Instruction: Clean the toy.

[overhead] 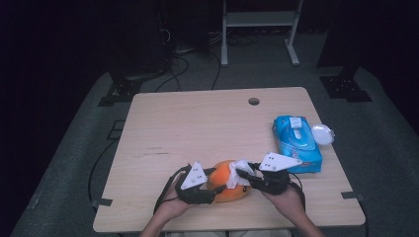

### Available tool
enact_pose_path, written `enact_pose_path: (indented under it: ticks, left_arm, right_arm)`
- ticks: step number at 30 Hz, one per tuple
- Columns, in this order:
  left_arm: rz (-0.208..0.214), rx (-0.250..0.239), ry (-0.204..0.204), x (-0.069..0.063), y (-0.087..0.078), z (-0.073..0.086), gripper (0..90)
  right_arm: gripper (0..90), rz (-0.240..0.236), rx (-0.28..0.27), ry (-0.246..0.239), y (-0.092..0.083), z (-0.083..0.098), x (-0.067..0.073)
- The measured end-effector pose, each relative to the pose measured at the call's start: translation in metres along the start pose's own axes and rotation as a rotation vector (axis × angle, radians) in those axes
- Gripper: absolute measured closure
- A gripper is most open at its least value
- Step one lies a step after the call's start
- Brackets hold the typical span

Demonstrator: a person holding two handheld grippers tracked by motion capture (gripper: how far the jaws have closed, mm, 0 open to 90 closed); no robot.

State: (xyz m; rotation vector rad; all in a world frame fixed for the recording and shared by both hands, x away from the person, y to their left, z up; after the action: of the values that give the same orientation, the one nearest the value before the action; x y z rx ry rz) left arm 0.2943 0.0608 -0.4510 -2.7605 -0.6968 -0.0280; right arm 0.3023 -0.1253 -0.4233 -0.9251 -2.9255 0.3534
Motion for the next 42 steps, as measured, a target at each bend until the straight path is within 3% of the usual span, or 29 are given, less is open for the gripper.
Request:
enact_pose_path:
  ticks: [6, 12, 16, 20, 21, 23, 24, 26, 27, 31, 32, 33, 36, 37, 39, 40, 41, 42]
  left_arm:
    - [0.013, 0.008, 0.026, -0.006, 0.002, 0.0, 40.3]
    - [0.017, 0.021, 0.042, -0.011, 0.003, 0.0, 40.8]
    - [0.017, 0.025, 0.041, -0.01, 0.003, 0.002, 41.1]
    - [0.025, 0.015, 0.037, -0.011, 0.005, 0.002, 41.4]
    - [0.027, 0.012, 0.035, -0.011, 0.005, 0.002, 41.5]
    - [0.034, 0.019, 0.044, -0.012, 0.005, 0.002, 41.6]
    - [0.042, 0.019, 0.045, -0.013, 0.005, 0.002, 41.7]
    - [0.041, 0.025, 0.044, -0.013, 0.006, 0.004, 41.7]
    - [0.043, 0.022, 0.037, -0.012, 0.004, 0.004, 41.8]
    - [0.045, 0.016, 0.016, -0.008, 0.001, 0.005, 42.4]
    - [0.045, 0.018, 0.013, -0.007, 0.0, 0.005, 42.4]
    - [0.056, 0.016, -0.005, -0.005, -0.001, 0.004, 41.8]
    - [0.064, 0.011, -0.039, -0.004, -0.001, -0.001, 34.7]
    - [0.06, 0.01, -0.052, -0.002, -0.001, -0.004, 23.0]
    - [0.042, -0.016, -0.068, 0.001, 0.0, -0.008, 20.2]
    - [0.036, -0.013, -0.069, 0.002, 0.0, -0.008, 21.3]
    - [0.035, -0.009, -0.057, 0.003, 0.0, -0.006, 30.8]
    - [0.037, -0.011, -0.074, 0.005, -0.002, -0.002, 33.3]
  right_arm:
    - [62.1, -0.023, -0.009, -0.01, 0.007, -0.001, 0.01]
    - [59.8, -0.019, -0.013, -0.061, 0.015, 0.0, 0.023]
    - [75.8, 0.028, 0.004, -0.075, 0.019, 0.003, 0.022]
    - [78.8, 0.065, 0.018, -0.056, 0.018, 0.003, 0.013]
    - [78.9, 0.096, 0.008, -0.047, 0.016, 0.002, 0.009]
    - [78.9, 0.089, 0.006, -0.045, 0.015, 0.001, 0.01]
    - [78.8, 0.031, -0.016, -0.046, 0.017, -0.002, 0.02]
    - [78.8, -0.009, -0.014, -0.075, 0.022, -0.004, 0.032]
    - [78.7, -0.005, -0.007, -0.1, 0.024, -0.004, 0.035]
    - [79.0, 0.013, 0.009, -0.085, 0.021, -0.003, 0.026]
    - [79.1, 0.041, 0.019, -0.092, 0.019, -0.002, 0.02]
    - [79.1, 0.083, 0.023, -0.06, 0.012, 0.002, 0.008]
    - [79.1, 0.08, 0.017, -0.038, 0.009, 0.005, 0.003]
    - [79.1, 0.058, 0.008, -0.055, 0.012, 0.005, 0.008]
    - [79.2, 0.037, -0.004, -0.055, 0.013, 0.004, 0.011]
    - [79.1, 0.012, -0.015, -0.052, 0.015, 0.004, 0.015]
    - [79.1, 0.006, -0.017, -0.061, 0.017, 0.002, 0.018]
    - [79.1, 0.015, -0.012, -0.058, 0.017, 0.002, 0.016]
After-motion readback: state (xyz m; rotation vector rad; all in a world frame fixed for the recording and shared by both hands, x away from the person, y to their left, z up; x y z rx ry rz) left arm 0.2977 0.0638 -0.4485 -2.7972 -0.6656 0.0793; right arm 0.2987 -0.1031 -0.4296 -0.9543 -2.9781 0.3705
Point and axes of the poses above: each handheld gripper's, and its own axes: y roughly forward along the jaws, z roughly out of its underside, x roughly to its left, the point moved 5 cm from there along y, roughly forward along the jaws, and after that the axes turned 12 degrees about -x, right-handed, at the moved point
